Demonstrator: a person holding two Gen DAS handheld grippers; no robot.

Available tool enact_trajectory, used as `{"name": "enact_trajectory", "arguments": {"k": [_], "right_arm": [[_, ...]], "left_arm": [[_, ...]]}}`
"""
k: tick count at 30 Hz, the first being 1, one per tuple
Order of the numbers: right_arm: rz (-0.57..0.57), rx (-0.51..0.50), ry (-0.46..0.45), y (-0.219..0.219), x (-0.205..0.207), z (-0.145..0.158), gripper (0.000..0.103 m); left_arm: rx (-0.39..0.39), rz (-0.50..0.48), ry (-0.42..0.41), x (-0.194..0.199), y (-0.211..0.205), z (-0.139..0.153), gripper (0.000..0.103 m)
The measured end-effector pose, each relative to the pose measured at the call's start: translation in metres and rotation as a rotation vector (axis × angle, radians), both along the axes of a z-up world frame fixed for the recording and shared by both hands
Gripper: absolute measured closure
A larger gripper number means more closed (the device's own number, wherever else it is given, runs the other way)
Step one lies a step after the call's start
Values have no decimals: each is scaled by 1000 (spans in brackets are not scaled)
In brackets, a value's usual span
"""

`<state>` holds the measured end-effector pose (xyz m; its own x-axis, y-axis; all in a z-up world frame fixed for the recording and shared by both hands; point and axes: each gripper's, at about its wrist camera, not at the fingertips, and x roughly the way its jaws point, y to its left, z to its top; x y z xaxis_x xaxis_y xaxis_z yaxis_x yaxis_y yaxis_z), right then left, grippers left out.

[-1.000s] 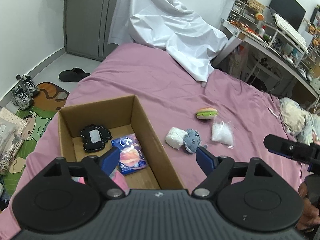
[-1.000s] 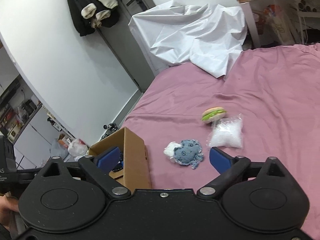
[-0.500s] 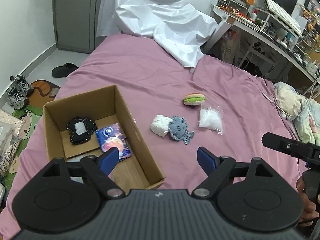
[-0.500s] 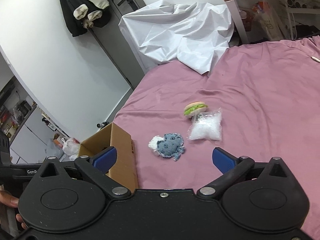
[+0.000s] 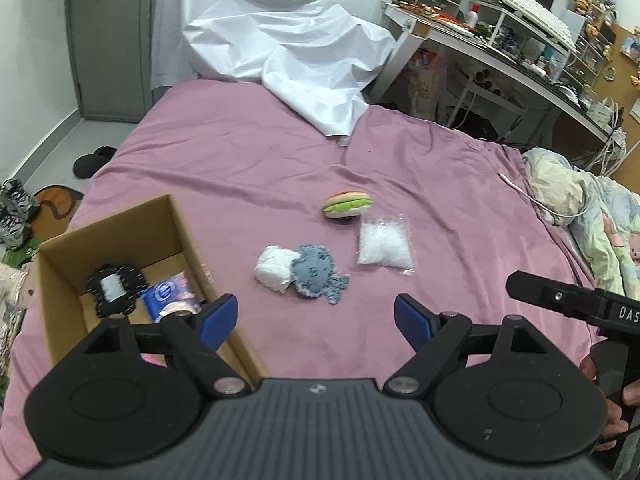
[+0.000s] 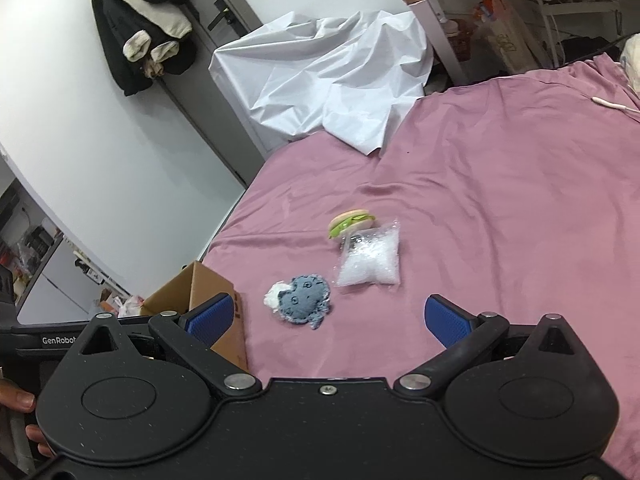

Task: Organize soft objects
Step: 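Withdraw both grippers from the box toward the octopus plush, then grasp the blue octopus plush with left gripper while right gripper grasps the clear bag of filling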

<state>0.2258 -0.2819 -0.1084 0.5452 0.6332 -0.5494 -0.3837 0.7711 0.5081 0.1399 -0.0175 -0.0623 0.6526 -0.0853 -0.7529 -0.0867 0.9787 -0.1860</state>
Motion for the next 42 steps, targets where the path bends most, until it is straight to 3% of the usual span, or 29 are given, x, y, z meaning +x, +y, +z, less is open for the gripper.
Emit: {"name": "enact_trajectory", "arguments": {"k": [17, 22, 30, 42], "right_arm": [[-43, -14, 17, -10, 26, -23, 1], [-17, -12, 41, -5, 34, -29, 10], [-6, 6, 92, 7, 53, -41, 21], [-14, 20, 134, 14, 76, -54, 22]], "left_arm": [[-15, -43, 16, 54, -18, -25, 22], [-7, -35, 20, 65, -21, -33, 24], [-6, 40, 76, 88, -20, -56, 43], [35, 55, 196, 114, -34, -99, 48]]}}
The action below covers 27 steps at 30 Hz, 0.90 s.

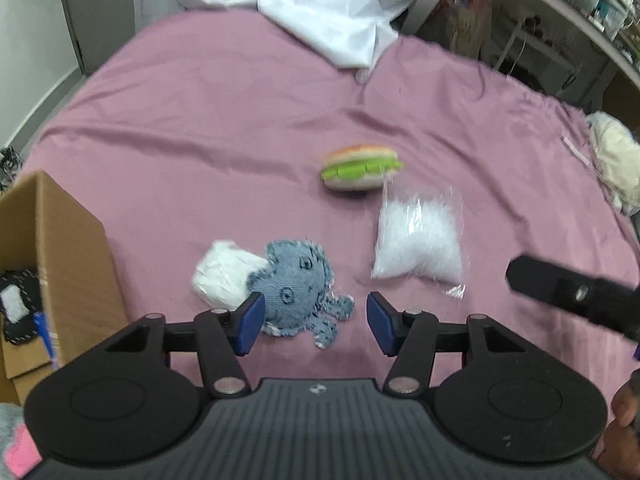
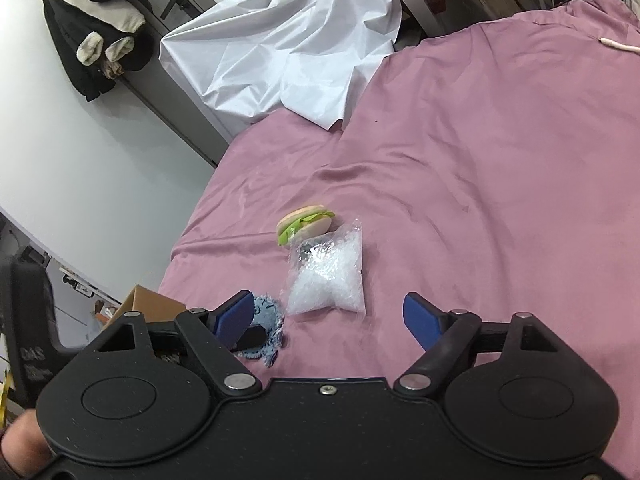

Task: Organize soft objects
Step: 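Grasp the blue octopus plush with left gripper while right gripper grasps the clear bag of filling, then carry the octopus plush and the filling bag over the cardboard box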

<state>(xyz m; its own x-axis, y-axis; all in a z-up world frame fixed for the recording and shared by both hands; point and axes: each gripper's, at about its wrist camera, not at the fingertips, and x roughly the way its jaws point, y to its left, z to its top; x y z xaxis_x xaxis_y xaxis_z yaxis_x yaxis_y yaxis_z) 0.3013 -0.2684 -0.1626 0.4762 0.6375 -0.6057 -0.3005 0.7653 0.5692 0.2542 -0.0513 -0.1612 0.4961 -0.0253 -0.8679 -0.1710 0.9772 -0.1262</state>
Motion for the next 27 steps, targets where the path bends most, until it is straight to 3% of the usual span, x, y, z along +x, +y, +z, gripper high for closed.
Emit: {"name": "enact_trajectory", "arguments": {"k": [7, 11, 13, 23, 25, 26, 27], "right_arm": [[11, -2, 4, 7, 15, -4, 22], [18, 3, 22, 18, 24, -10, 22], [26, 2, 27, 25, 27, -12, 22], [32, -64, 45, 62, 41, -22, 23], [29, -107, 53, 68, 43, -24, 39], [28, -120, 72, 69, 45, -26, 54], [23, -116, 84, 69, 45, -27, 58]], "left_arm": [[33, 57, 37, 8, 1, -21, 50], [45, 112, 43, 7, 7, -22, 73], [26, 129, 41, 6, 12, -20, 77], [-47, 146, 14, -7, 23, -11, 82], [-53, 143, 7, -6, 23, -9, 82], [-56, 142, 4, -6, 23, -8, 82], [-61, 142, 0, -6, 24, -6, 82]]}}
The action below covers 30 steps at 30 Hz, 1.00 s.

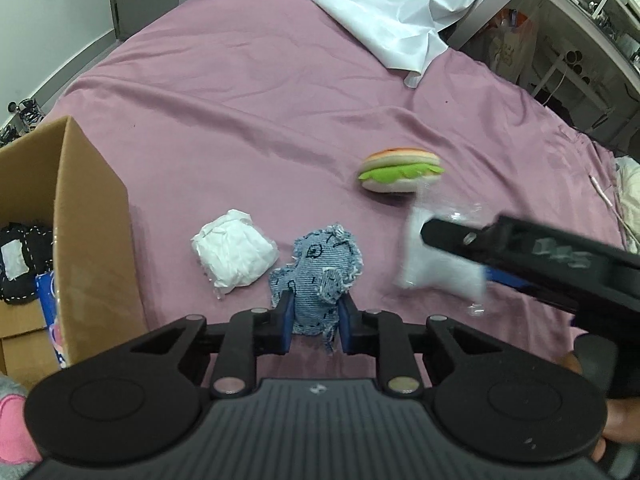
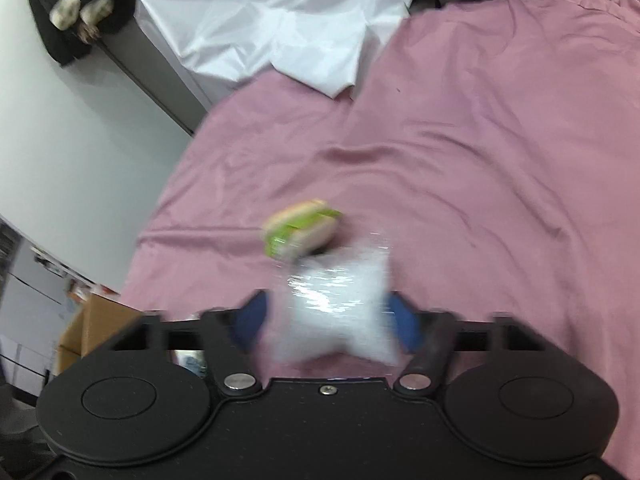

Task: Organize soft objects
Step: 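Carry the octopus plush and the filling bag over the cardboard box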

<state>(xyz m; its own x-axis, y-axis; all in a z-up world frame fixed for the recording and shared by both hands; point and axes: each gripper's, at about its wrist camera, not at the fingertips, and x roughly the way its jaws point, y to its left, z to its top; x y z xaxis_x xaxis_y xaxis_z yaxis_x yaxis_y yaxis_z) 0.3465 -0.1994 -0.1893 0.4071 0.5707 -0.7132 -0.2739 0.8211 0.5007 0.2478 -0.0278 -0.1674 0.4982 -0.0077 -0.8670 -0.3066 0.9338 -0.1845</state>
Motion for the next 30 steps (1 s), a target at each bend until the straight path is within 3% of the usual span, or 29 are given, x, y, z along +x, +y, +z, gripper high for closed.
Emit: {"name": "enact_trajectory", "arguments": {"k": [5, 17, 30], "right_arm": [[23, -14, -59, -5, -16, 11, 63], [-22, 12, -98, -35, -52, 41, 63], [2, -5, -168, -31, -80, 72, 63]], "left_arm": [[-16, -1, -25, -4, 1, 9, 82], [-55, -28, -108, -21, -2, 34, 82], [-73, -27, -187, -48, 9, 64, 82]]}}
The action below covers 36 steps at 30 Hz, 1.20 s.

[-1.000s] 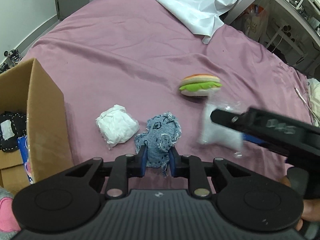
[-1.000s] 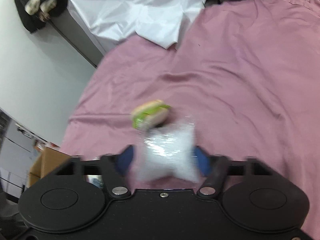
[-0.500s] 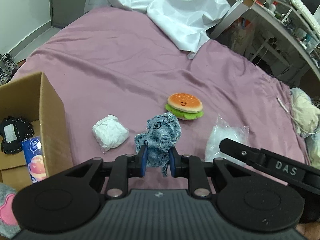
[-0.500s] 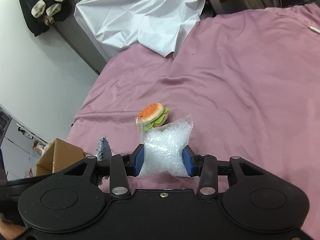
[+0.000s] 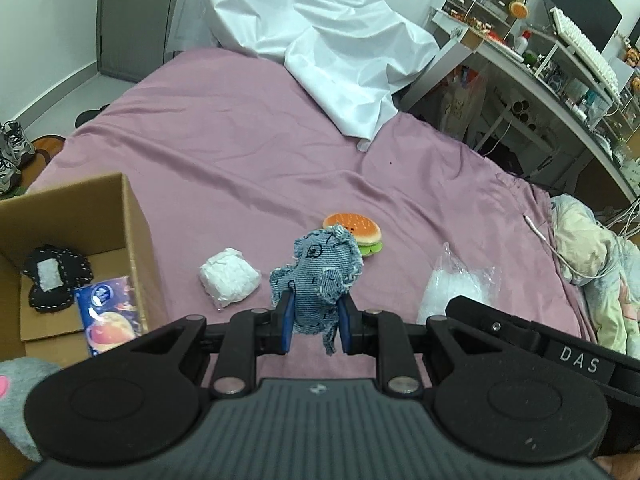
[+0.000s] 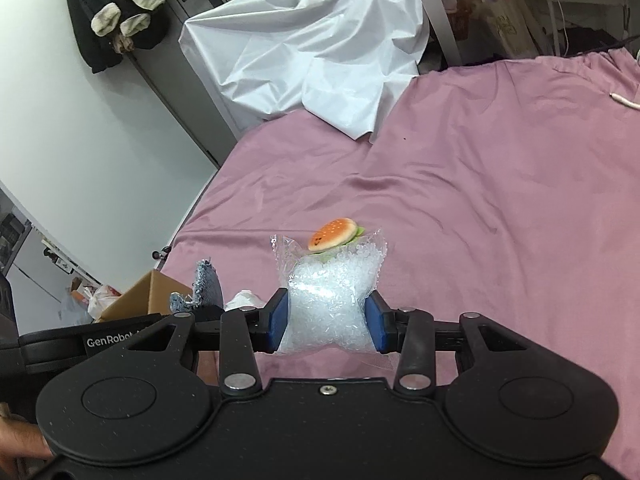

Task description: Organize soft objects

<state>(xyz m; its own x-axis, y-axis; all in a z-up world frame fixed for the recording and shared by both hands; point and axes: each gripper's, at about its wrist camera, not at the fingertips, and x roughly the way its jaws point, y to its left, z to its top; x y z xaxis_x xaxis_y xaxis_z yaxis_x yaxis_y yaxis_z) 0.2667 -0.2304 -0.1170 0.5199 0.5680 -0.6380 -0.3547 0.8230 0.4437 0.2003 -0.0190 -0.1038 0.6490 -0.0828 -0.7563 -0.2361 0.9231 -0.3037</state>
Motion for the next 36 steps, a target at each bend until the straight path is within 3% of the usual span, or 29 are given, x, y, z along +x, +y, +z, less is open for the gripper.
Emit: {"name": "enact_trajectory", "arguments": {"k": [16, 25, 36], "right_arm": [[41, 15, -65, 29, -31, 31, 63], [109, 46, -98, 57, -49, 45, 63], [174, 60, -109, 90, -63, 49, 63]], "left_arm": [[-2, 28, -74, -42, 29, 31, 82], [-10, 52, -85, -65, 55, 36, 99], [-52, 73, -61, -79, 81, 31, 98]]}}
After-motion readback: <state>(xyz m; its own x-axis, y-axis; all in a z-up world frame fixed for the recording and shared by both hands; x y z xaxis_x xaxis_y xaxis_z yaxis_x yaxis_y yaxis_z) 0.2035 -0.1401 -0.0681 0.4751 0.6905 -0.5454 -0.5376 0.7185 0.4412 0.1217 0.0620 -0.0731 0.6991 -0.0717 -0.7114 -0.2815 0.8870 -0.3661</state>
